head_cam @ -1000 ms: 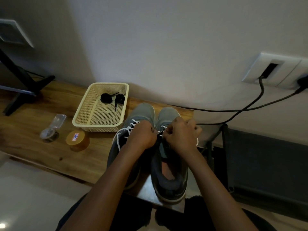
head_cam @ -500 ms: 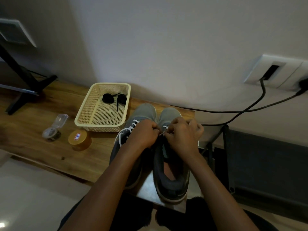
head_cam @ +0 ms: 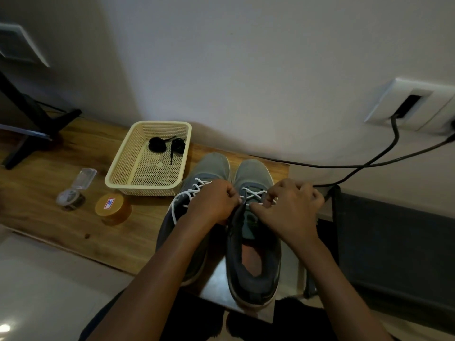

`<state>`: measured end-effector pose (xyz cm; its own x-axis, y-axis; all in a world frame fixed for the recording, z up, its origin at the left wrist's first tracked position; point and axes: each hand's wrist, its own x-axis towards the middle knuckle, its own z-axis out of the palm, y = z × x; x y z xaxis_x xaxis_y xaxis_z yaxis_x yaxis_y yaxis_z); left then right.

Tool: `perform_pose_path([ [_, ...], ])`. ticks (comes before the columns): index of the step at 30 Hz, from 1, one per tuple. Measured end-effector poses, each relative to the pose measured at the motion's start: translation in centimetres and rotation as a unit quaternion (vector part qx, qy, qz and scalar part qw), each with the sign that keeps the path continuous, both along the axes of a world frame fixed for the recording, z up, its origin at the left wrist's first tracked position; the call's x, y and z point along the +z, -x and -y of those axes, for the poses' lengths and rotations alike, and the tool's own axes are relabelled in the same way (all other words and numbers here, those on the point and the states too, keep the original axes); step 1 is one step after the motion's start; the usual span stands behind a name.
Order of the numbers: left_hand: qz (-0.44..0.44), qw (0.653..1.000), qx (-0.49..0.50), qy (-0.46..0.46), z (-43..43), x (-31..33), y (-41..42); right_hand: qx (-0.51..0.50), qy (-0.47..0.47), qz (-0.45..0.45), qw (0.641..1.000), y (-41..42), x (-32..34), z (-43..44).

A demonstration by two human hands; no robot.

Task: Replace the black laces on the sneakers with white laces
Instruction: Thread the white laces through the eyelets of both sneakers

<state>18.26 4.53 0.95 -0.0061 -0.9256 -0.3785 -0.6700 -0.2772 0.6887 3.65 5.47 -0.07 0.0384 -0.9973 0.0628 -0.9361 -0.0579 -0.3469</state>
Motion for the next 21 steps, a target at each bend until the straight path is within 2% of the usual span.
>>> perform_pose_path([
  [8, 0.01, 1.0, -0.018, 0.011, 0.1, -0.3, 0.3, -0.027, 0.123, 0.029, 0.992, 0.2, -2.9, -0.8],
  [14, 0.097, 0.995, -0.029, 0.016, 0.1, 0.0, 0.8, -0.037, 0.175, 0.067, 0.982, -0.5, -3.9, -0.9],
  [21, 0.005, 0.992, 0.094, 0.082, 0.7, -0.3, 0.4, -0.033, 0.18, 0.061, 0.981, -0.5, -4.1, -0.6],
])
